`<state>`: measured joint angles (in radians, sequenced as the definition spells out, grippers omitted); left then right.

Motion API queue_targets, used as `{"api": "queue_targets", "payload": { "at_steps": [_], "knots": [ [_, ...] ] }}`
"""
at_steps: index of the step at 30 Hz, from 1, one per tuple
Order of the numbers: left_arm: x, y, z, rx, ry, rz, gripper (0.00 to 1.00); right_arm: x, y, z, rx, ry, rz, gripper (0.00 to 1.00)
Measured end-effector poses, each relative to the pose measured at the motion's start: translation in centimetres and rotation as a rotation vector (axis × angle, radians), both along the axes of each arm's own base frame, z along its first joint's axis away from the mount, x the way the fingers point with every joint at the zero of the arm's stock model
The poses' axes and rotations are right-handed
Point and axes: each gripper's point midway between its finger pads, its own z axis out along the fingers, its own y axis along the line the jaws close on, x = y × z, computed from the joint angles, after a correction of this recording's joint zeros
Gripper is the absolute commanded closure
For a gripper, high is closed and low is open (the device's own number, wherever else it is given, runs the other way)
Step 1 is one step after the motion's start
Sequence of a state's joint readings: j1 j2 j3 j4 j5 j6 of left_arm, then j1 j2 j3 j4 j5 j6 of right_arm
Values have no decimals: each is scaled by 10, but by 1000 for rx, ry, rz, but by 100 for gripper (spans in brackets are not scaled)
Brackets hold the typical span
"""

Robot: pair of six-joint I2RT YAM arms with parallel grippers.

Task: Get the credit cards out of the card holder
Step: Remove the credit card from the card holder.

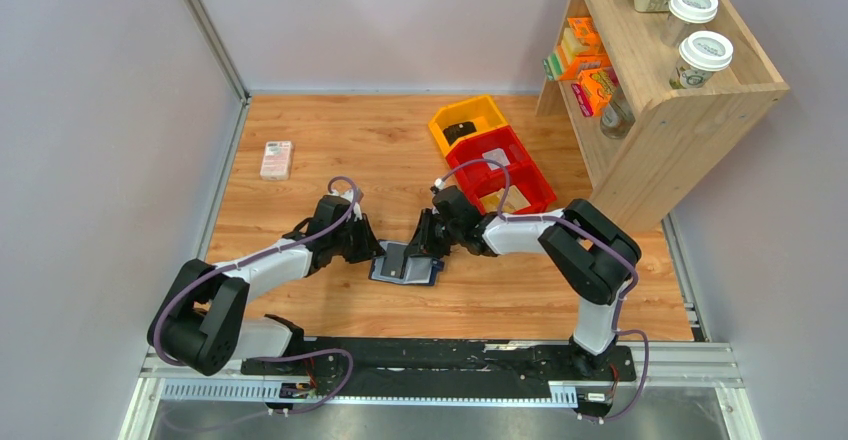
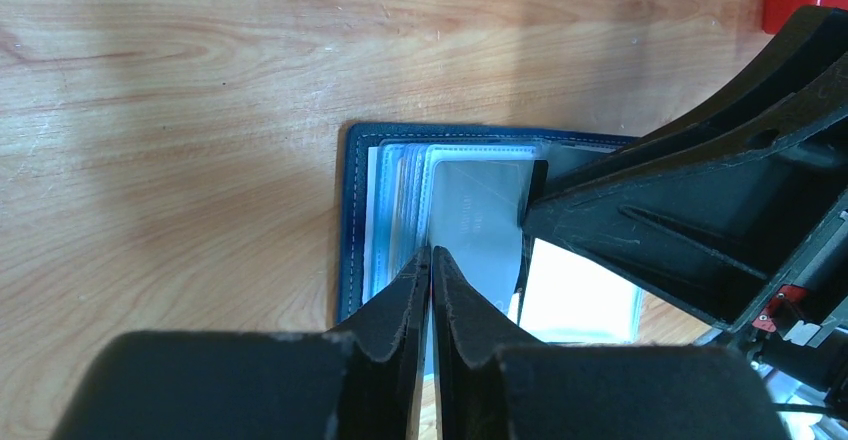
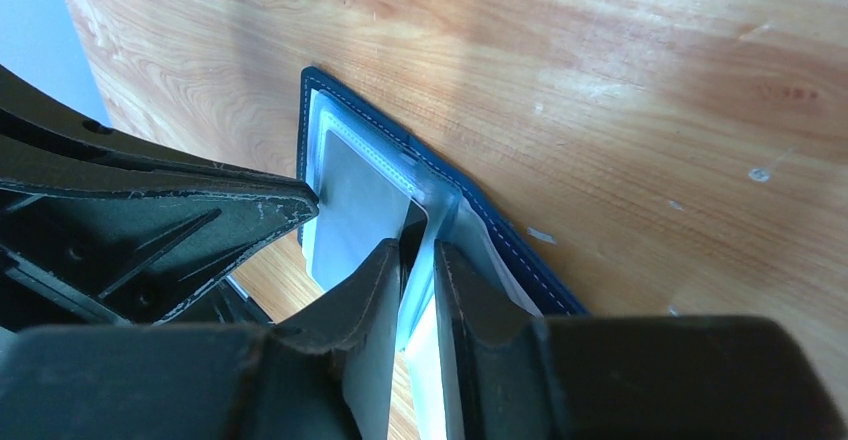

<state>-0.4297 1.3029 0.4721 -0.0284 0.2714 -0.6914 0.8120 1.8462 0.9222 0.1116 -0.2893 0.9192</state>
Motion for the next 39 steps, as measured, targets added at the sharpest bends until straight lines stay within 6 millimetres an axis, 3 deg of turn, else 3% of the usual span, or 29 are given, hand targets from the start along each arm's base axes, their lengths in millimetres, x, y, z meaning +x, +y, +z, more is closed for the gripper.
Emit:
{"api": "queue_targets", "payload": {
  "at_steps": [19, 27, 33, 39],
  "knots": [
    [1, 1, 0, 2, 0, 6, 91, 5, 6, 13, 70, 19, -5, 89],
    [1, 1, 0, 2, 3, 19, 92, 16, 16, 31, 112, -4, 6, 93],
    [1, 2, -2, 3, 10, 23, 92, 15, 20, 35, 122, -3, 28, 89],
    [2, 2, -3, 0, 15, 28, 92, 16, 23, 24, 129, 18, 44, 85]
  ]
}}
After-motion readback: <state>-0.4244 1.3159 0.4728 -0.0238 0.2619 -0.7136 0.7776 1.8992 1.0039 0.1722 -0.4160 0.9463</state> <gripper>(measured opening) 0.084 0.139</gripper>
